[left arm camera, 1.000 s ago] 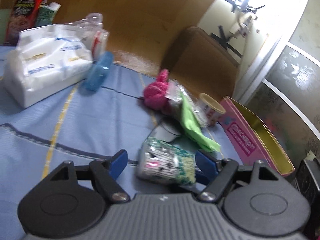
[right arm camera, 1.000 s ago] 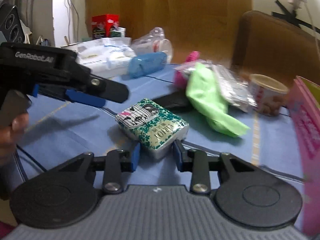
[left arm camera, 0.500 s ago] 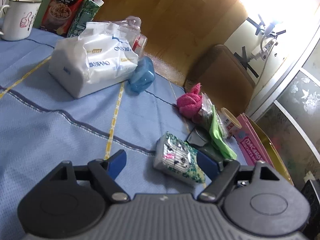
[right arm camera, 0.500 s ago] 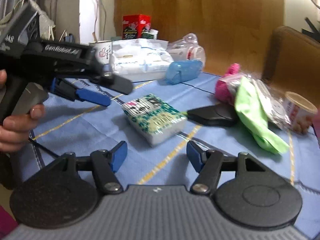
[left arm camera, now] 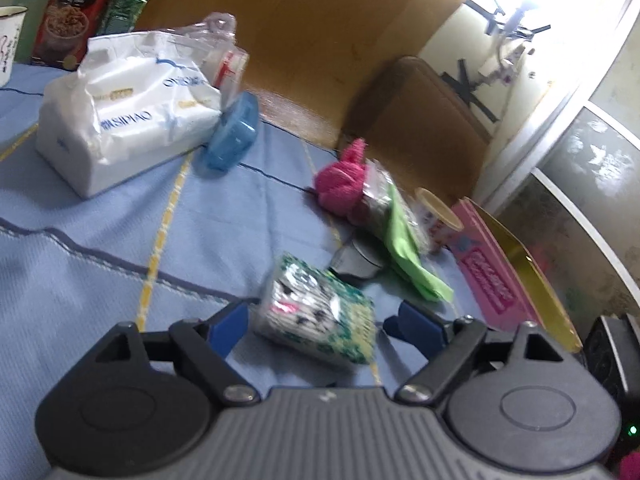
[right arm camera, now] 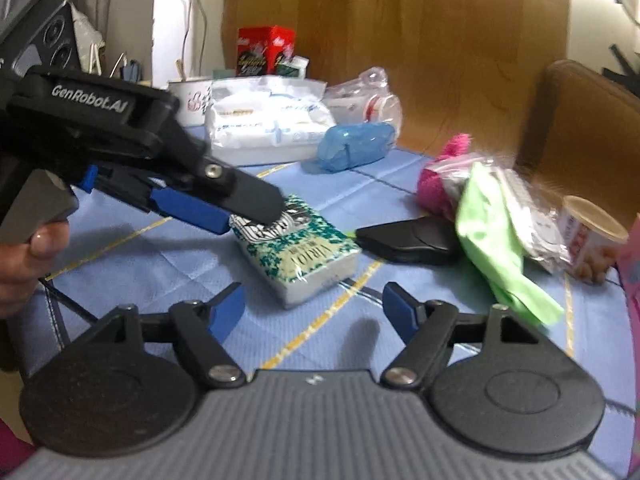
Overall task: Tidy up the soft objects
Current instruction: 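Grasp the green patterned tissue pack with the left tool, then carry the green tissue pack into the tin and open the left tool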
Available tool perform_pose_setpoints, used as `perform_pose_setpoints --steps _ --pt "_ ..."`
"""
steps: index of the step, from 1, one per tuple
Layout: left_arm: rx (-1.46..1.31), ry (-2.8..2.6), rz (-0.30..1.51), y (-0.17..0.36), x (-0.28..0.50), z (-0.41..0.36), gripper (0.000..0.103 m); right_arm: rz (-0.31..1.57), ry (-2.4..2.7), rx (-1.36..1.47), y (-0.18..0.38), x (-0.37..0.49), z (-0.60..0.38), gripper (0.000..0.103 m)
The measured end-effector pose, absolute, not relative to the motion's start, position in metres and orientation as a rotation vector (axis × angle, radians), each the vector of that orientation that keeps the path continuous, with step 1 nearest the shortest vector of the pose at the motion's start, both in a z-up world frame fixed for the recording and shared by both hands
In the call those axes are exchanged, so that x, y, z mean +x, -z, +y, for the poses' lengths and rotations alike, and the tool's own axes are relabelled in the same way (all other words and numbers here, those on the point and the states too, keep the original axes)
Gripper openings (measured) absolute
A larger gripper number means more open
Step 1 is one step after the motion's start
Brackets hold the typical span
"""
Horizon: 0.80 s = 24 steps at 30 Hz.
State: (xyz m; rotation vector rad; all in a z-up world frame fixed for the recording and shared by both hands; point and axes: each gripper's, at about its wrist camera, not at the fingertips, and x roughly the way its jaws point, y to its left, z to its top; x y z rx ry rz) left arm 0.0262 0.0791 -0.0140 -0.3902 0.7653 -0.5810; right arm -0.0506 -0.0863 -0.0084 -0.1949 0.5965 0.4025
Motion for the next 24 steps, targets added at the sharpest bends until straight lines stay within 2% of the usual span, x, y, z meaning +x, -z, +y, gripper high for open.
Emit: perform_pose_setpoints --steps 2,4,6,9,14,24 --pt "-0.401 0.568 0.783 0.017 0.034 0.079 0.082 0.607 -0.425 -0.182 0.009 -0.043 -0.084 0.078" --pt "-0.395 0.577 0.785 0.021 0.037 0.075 0.073 0.621 -0.446 -0.163 0.009 -0.036 -0.080 0.075" --pt "-0.341 0.560 0.775 0.019 0.033 0.064 0.069 0.617 -0.460 -0.131 0.009 -0.033 -0.079 0.058" --pt "-0.314 0.573 0.774 0.014 0.026 0.055 0.065 0.609 -0.425 -0.113 0.008 -0.036 -0.083 0.051" --pt "-0.310 0.644 0.728 -0.012 0.020 0.032 0.063 0.521 -0.363 -0.107 -0.005 -0.061 -0.101 0.050" --pt "-0.114 0.823 0.620 -0.069 0.008 -0.090 0.063 0.322 -0.114 -0.113 -0.042 -0.103 -0.177 0.050"
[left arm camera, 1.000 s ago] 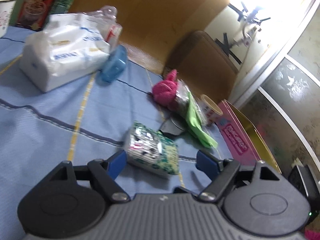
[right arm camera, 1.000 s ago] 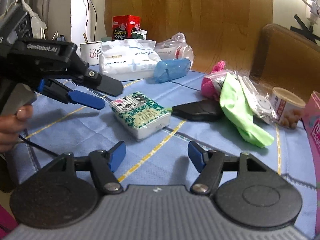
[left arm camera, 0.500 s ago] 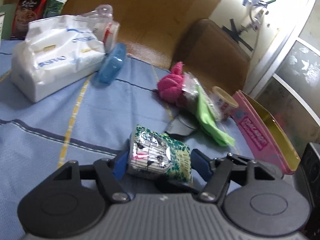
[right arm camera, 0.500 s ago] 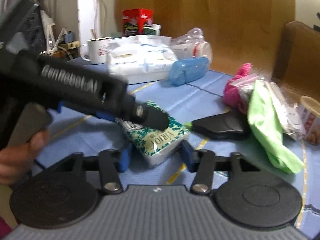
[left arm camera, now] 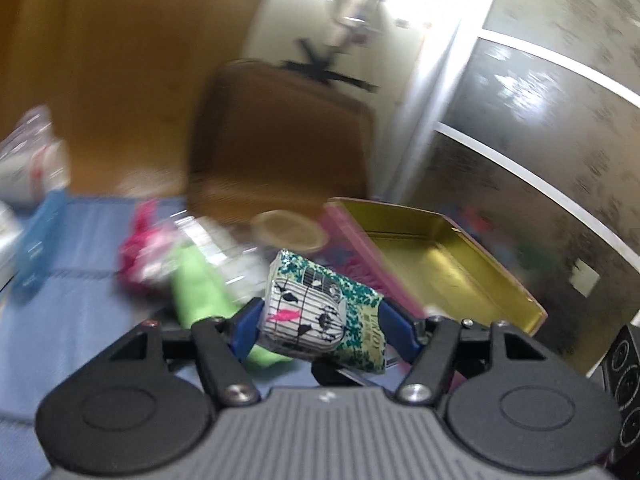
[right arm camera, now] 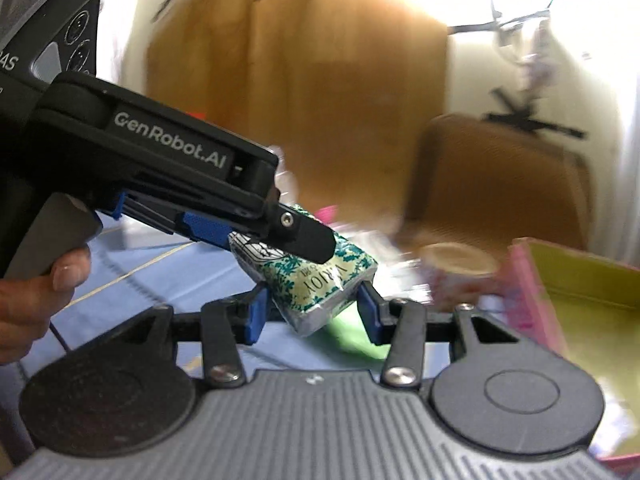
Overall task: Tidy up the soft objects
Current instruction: 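Carry the green tissue pack into the tin and open the left tool, then move the right tool to the green cloth and close on it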
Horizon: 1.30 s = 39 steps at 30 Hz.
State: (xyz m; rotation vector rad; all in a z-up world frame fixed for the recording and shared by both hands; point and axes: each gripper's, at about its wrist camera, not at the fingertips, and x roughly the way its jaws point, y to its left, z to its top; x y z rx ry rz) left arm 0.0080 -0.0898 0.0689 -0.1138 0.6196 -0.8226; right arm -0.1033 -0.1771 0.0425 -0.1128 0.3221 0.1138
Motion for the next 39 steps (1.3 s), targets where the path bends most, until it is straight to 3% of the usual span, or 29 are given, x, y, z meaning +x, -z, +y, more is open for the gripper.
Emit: perform_pose_setpoints --steps 14,19,20,23,26,39 --pt "0.053 1.035 0.654 -0.057 -0.011 -0.259 0.063 0.305 0.201 0.005 -0.031 -0.147 -0.299 0.050" --pt "0.077 1.034 0.696 -0.042 -0.007 -0.286 0.071 0.349 0.242 0.034 -0.024 -0.148 -0.318 0.054" --pt "0.077 1.028 0.715 -0.039 -0.005 -0.288 0.071 0.365 0.251 0.039 -0.022 -0.147 -0.321 0.057" --pt "0.080 1.022 0.733 -0.034 -0.003 -0.287 0.074 0.372 0.290 0.052 -0.018 -0.147 -0.323 0.079" --pt "0.074 1.015 0.700 -0.037 -0.006 -0.276 0.081 0.370 0.299 0.051 -0.018 -0.146 -0.321 0.087" --pt "-0.149 0.907 0.558 -0.070 0.005 -0.151 0.089 0.228 0.265 -0.014 -0.045 -0.149 -0.279 0.088"
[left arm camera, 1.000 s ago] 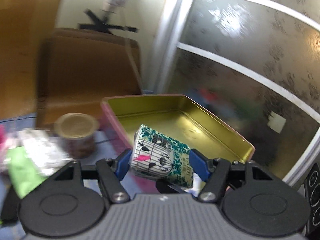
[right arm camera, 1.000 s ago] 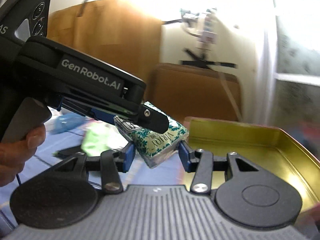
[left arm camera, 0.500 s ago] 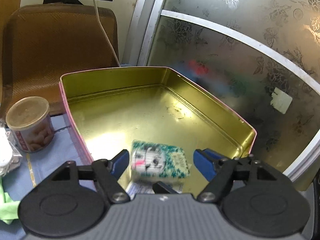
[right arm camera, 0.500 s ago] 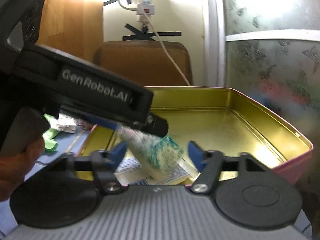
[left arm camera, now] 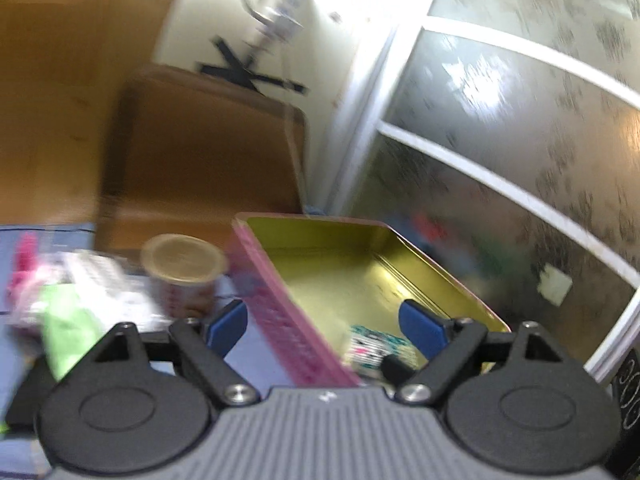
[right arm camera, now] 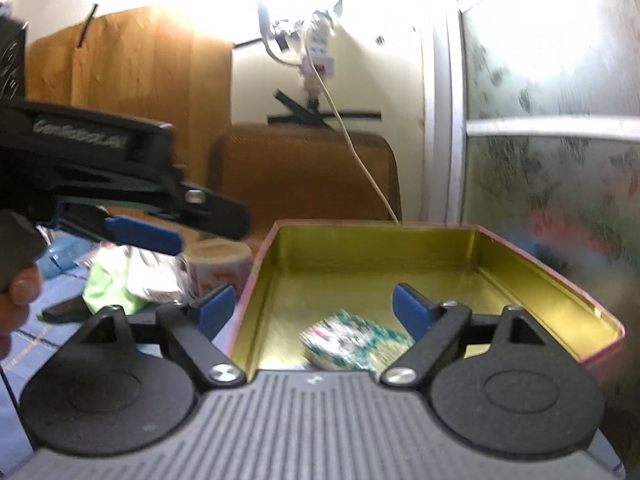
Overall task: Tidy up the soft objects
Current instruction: 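Move the right tool to the green cloth and close on it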
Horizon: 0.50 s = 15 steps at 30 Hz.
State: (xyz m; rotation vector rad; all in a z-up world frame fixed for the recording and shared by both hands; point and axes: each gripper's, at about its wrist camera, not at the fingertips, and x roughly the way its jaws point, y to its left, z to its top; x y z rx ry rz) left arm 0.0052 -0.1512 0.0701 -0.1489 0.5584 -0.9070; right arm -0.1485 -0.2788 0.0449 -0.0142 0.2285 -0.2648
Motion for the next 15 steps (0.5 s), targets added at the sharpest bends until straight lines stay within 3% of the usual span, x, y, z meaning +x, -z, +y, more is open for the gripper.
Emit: perform_pose_setpoints --steps 7,15 --pt "-0.225 0.741 0.518 -0.061 0.014 -0.058 0.092 0.149 0.167 -0.051 -0.056 -0.145 -0.238 0.090" --pt "-0.304 0.504 0.597 -0.017 0.038 0.040 0.091 0.248 0.003 -0.124 -0.038 -0.108 -0.181 0.089"
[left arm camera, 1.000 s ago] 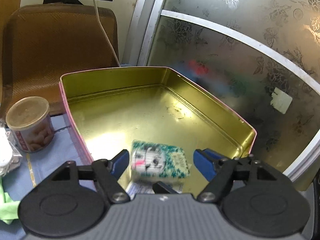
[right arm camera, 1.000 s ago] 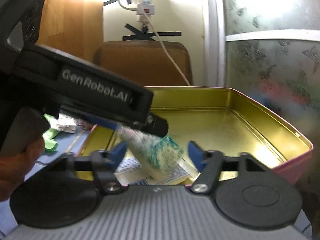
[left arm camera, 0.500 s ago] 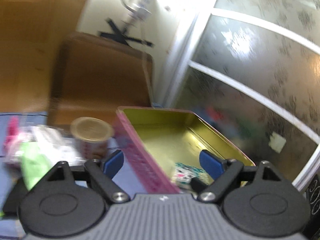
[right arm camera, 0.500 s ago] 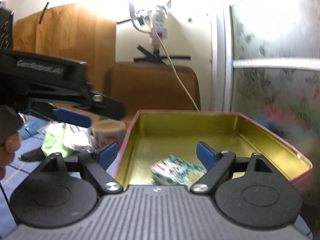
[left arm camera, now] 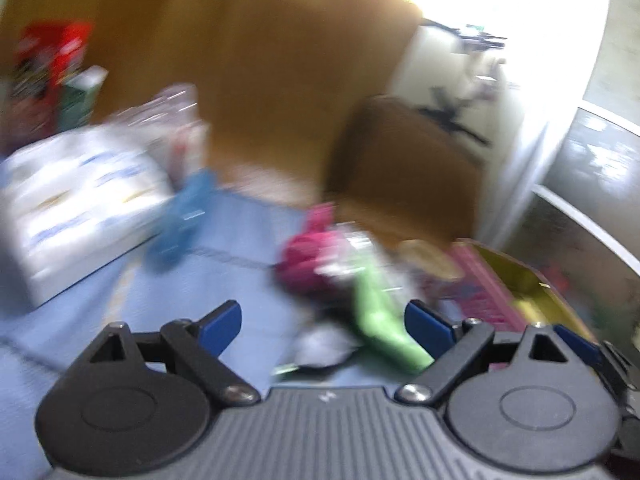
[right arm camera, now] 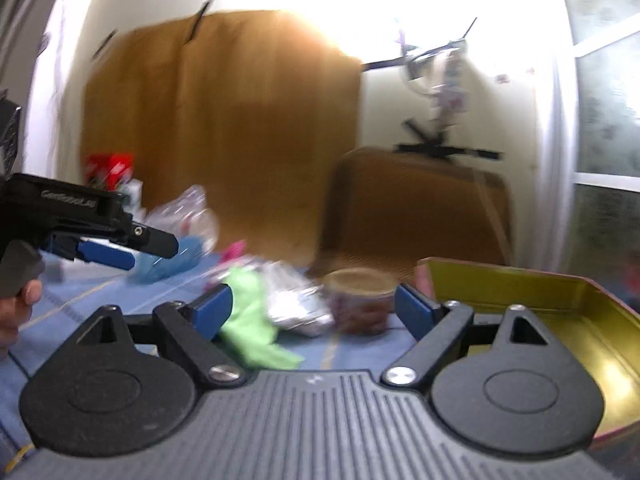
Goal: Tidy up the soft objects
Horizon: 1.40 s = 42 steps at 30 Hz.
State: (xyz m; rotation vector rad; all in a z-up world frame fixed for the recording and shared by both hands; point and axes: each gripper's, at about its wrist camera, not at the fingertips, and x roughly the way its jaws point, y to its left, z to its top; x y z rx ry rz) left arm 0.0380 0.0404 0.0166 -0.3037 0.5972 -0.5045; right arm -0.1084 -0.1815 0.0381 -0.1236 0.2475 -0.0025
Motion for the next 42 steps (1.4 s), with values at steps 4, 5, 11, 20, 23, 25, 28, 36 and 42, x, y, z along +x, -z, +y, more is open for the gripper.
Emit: perform_pose_setpoints --steps 4,5,11,20,23,25,28,36,42 --pt "-0.327 0.401 0.621 0.003 0.051 0.071 0.090 0.308 -0.062 -0.143 -0.029 -0.091 -0.162 0.088" --pt "-0.329 0.379 0.622 0.006 0.053 0.075 0.089 0.325 -0.075 -0.144 -0.027 -0.086 -0.158 0.087" --pt "-0.355 0.407 0.621 0.014 0.062 0.077 0.088 0.413 -0.092 -0.151 -0.015 -0.050 -0.147 0.078" --pt "-0.284 0.478 0.595 0.014 0.051 0.065 0.088 0.598 -0.057 -0.034 0.006 -0.003 -0.174 0.020" --pt "-0.282 0.493 0.592 0.013 0.049 0.065 0.088 0.602 -0.077 0.004 0.004 -0.014 -0.176 0.009" --pt "-0.289 0.505 0.592 0.014 0.049 0.065 0.088 0.603 -0.124 -0.003 0.004 -0.028 -0.167 0.009" --pt "-0.299 0.509 0.595 0.014 0.049 0.066 0.088 0.606 -0.247 -0.035 0.004 -0.054 -0.141 0.009" --pt "-0.327 0.511 0.627 0.015 0.038 0.072 0.088 0.544 -0.391 -0.216 0.011 -0.093 -0.085 0.023" --pt "-0.371 0.519 0.663 0.015 0.022 0.079 0.089 0.578 -0.375 -0.074 0.009 -0.094 -0.107 0.053"
